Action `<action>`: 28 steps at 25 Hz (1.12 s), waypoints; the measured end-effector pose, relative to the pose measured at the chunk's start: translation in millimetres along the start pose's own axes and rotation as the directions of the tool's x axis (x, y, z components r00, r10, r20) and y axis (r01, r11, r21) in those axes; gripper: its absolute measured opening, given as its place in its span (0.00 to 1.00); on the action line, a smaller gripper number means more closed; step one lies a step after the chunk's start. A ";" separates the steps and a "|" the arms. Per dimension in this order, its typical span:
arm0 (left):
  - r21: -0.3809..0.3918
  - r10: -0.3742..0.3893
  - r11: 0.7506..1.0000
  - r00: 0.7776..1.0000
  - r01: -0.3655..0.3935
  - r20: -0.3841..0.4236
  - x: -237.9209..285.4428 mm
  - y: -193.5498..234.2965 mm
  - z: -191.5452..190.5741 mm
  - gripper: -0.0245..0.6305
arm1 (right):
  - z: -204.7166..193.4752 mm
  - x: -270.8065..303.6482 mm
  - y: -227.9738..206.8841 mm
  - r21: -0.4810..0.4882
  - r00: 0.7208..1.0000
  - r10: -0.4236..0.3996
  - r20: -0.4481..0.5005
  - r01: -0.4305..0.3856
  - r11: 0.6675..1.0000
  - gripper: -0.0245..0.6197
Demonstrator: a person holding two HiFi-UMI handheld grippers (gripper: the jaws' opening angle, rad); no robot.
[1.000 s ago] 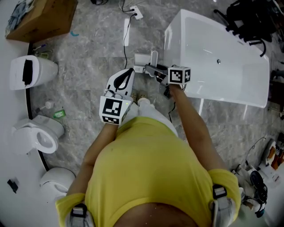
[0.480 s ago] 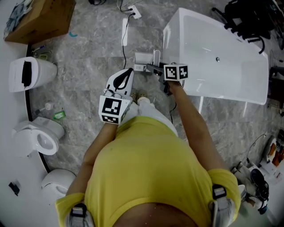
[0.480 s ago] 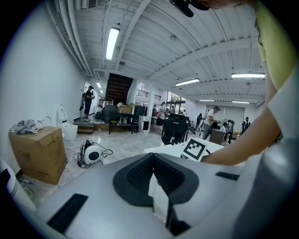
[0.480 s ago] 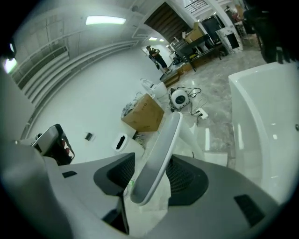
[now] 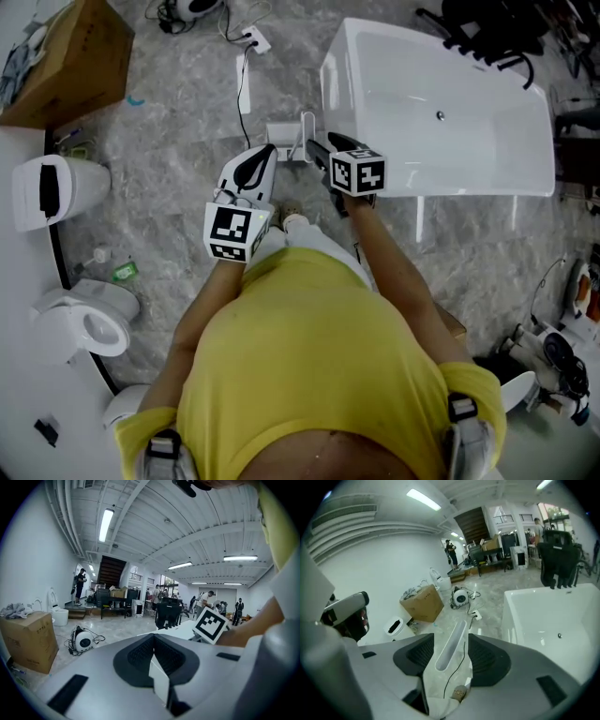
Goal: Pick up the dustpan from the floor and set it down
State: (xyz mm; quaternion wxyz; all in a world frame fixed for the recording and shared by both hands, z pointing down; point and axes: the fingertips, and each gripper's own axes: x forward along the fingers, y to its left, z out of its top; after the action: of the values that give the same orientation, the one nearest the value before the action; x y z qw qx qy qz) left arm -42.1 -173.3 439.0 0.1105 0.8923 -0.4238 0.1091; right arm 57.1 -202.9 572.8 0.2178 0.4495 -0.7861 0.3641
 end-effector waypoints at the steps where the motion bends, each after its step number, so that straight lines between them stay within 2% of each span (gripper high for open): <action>1: 0.007 -0.007 1.000 1.000 0.007 0.005 2.4 -2.3 3.2 0.04 | 7.5 -8.6 0.9 -0.009 0.999 -0.011 0.035 0.011 1.000 0.40; 2: 0.015 -0.013 1.000 1.000 0.013 0.012 5.0 -4.8 7.2 0.04 | 17.1 -18.5 1.8 -0.022 0.997 -0.023 0.077 0.025 0.999 0.37; 4: 0.033 -0.020 0.999 1.000 0.019 0.021 9.5 -9.7 15.3 0.04 | 41.1 -42.6 3.0 -0.052 0.981 -0.059 0.187 0.070 0.996 0.26; 7: 0.064 -0.020 0.998 0.998 0.016 0.056 12.6 -13.8 34.1 0.04 | 79.8 -84.0 5.3 -0.100 0.927 -0.119 0.356 0.165 0.981 0.07; 10: 0.085 -0.005 0.996 0.994 -0.004 0.105 12.6 -13.7 60.5 0.04 | 116.8 -123.4 11.2 -0.132 0.859 -0.142 0.492 0.235 0.963 0.06; 14: 0.104 0.039 0.993 0.984 -0.058 0.175 7.8 -9.3 103.1 0.04 | 159.1 -173.3 25.0 -0.169 0.754 -0.146 0.640 0.324 0.931 0.05; 18: 0.122 0.079 0.986 0.961 -0.115 0.264 -6.2 -4.3 147.7 0.04 | 187.9 -213.9 46.9 -0.204 0.660 -0.122 0.742 0.395 0.896 0.05; 20: 0.130 0.101 0.981 0.952 -0.144 0.288 -13.5 -2.8 164.8 0.04 | 198.0 -228.9 56.9 -0.222 0.626 -0.102 0.773 0.419 0.880 0.05; 23: 0.156 0.107 0.974 0.941 -0.164 0.320 -18.8 -4.9 180.9 0.04 | 203.7 -240.6 65.7 -0.243 0.607 -0.075 0.791 0.424 0.872 0.05; 28: 0.154 0.113 0.973 0.940 -0.169 0.321 -23.4 -8.2 183.9 0.04 | 196.5 -240.7 66.8 -0.246 0.613 -0.060 0.788 0.402 0.882 0.05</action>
State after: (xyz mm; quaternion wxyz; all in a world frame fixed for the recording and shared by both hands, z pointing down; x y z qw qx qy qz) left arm -31.5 -204.4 256.4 -0.0465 0.8718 -0.4874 0.0131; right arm 116.8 -199.8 260.7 0.0005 0.6052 -0.7939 -0.0592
